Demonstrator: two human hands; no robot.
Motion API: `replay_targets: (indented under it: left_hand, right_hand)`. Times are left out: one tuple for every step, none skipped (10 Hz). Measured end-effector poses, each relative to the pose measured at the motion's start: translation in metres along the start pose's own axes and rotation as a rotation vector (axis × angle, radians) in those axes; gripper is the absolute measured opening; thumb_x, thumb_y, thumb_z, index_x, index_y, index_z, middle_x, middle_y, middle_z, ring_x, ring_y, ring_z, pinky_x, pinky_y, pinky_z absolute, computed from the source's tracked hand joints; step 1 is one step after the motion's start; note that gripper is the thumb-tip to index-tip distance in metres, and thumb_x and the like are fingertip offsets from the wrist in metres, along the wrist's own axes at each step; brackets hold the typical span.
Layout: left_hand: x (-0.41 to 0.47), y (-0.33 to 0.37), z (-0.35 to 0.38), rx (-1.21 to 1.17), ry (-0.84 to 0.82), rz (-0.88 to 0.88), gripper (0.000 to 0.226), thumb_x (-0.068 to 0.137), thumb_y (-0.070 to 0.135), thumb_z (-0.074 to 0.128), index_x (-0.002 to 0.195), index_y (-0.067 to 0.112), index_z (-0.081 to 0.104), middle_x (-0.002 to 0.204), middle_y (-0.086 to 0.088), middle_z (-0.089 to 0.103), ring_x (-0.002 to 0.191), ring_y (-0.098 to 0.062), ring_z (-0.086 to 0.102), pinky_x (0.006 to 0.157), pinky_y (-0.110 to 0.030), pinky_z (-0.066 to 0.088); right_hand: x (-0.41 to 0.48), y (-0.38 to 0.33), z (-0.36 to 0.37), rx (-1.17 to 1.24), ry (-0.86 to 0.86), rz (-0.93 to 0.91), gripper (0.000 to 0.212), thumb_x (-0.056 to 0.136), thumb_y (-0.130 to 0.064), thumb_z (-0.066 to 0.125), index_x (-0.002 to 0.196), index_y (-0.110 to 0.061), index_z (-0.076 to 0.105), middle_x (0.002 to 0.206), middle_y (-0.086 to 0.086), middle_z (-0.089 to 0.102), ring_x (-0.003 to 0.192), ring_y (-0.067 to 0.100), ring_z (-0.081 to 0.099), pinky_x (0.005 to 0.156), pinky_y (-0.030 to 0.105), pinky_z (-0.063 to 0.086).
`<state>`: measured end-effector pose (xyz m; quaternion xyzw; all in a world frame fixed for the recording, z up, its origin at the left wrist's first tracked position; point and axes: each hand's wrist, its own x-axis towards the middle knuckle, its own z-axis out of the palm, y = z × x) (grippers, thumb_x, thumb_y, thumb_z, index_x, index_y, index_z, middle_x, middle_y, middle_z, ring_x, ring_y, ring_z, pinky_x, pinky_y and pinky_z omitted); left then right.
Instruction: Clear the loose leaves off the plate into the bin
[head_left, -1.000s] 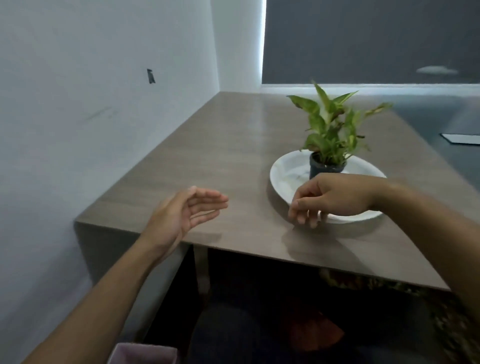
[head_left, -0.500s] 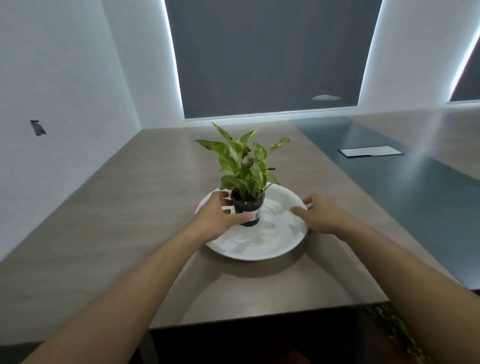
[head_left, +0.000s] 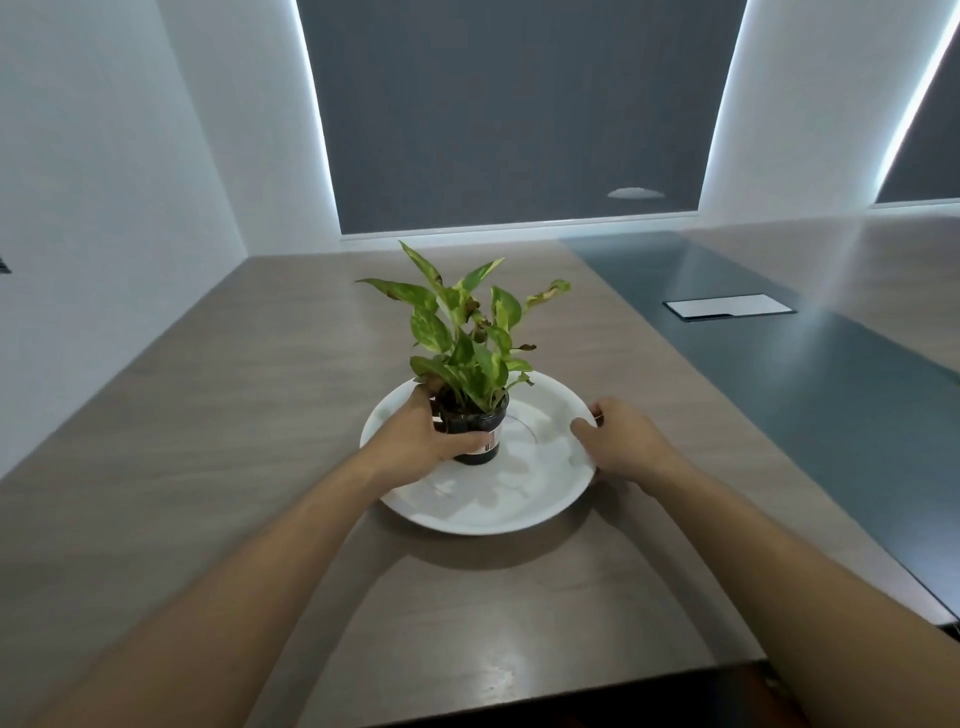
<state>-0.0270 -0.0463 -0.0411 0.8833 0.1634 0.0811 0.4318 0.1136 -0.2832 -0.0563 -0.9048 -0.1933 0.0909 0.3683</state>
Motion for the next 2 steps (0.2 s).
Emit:
replay_targets:
  left_hand:
    - [-0.01,0.007,-0.028,0.018,-0.1,-0.094,0.082,0.061,0.078,0.088,0.131,0.038,0.072,0.134,0.02,0.072,0.129,-0.007,0.064,0.117,-0.039,0.047]
    - [-0.027,-0.002,-0.064,-0.073,0.011,-0.102,0.067,0.065,0.089,0.075,0.117,0.047,0.079,0.123,0.025,0.077,0.124,-0.001,0.066,0.112,-0.036,0.047]
  right_hand:
    - [0.006,0.004,-0.005,0.033,-0.034,0.013,0.039,0.108,-0.036,0.051,0.08,-0.014,0.068,0.065,0.002,0.072,0.04,0.01,0.066,0.039,0.021,0.049]
    - [0.024,0.021,-0.014,-0.112,0.106,-0.014,0.056,0.112,-0.045,0.042,0.078,-0.01,0.071,0.059,0.005,0.073,0.052,0.021,0.071,0.054,0.029,0.048]
